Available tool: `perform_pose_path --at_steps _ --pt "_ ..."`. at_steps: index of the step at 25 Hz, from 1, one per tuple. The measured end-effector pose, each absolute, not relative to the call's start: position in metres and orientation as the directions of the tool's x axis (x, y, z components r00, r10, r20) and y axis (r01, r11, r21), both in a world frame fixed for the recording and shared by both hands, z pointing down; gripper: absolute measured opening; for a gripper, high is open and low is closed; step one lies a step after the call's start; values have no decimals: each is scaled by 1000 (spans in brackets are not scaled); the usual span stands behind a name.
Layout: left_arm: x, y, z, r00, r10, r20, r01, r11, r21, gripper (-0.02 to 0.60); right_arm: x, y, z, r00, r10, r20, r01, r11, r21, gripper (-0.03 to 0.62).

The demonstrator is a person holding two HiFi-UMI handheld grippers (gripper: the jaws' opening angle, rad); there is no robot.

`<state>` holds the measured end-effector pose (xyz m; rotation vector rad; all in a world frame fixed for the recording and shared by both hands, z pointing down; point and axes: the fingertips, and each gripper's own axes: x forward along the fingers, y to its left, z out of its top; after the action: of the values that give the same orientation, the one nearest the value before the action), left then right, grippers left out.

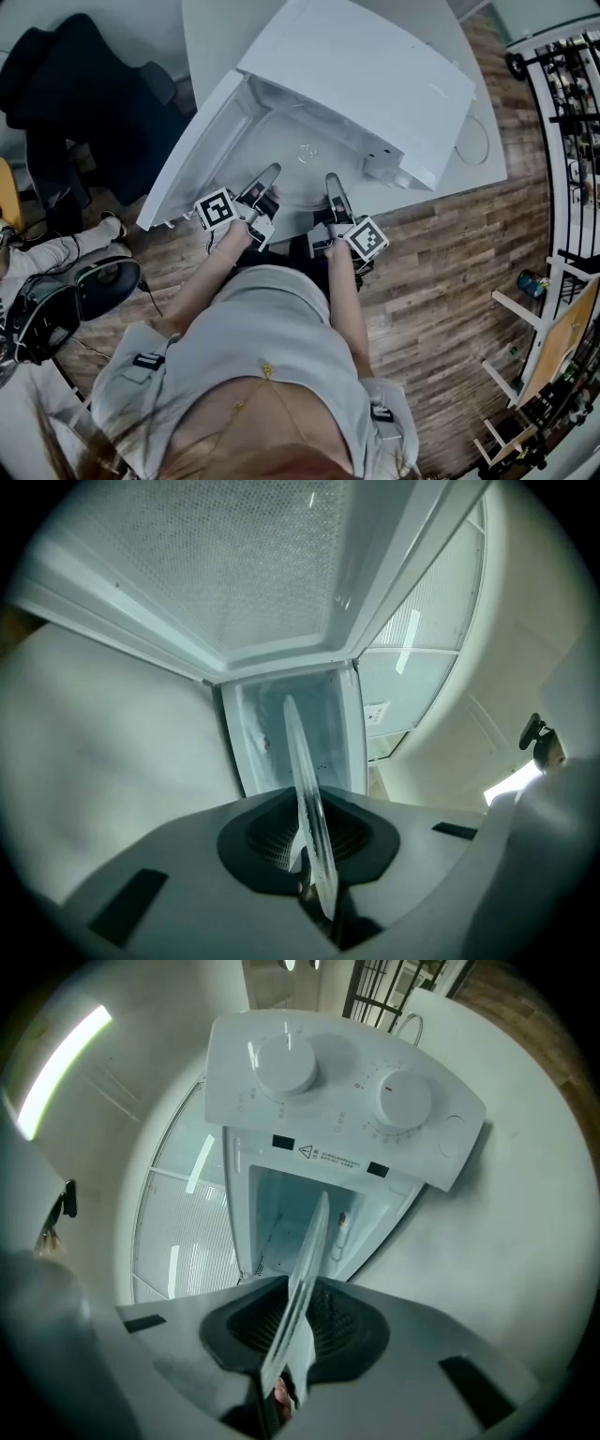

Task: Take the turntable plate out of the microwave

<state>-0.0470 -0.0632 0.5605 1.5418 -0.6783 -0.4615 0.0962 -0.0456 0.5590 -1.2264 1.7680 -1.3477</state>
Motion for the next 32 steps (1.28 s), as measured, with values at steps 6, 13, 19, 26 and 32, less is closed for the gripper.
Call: perform_pose_path --at_steps 6,13,19,26,32 --pt "-55 -54 543 753 -652 87 -143 -34 989 52 86 -35 540 -405 -913 46 -295 83 -952 64" --pt "-63 -43 517 767 -639 50 -139 -89 986 54 78 -25 512 -410 -912 12 -299 122 -946 64" --pt "-72 -33 495 784 -621 21 -134 -136 982 55 67 -13 493 -418 -908 -15 -282 146 -948 64" --pt "-81 -24 477 788 -615 -7 -127 -175 976 55 58 -6 475 -439 -898 -41 -289 184 -939 64" --pt "-88 -18 458 796 -604 -46 -110 -219 969 55 50 -2 455 -461 -884 -81 -295 239 -925 64"
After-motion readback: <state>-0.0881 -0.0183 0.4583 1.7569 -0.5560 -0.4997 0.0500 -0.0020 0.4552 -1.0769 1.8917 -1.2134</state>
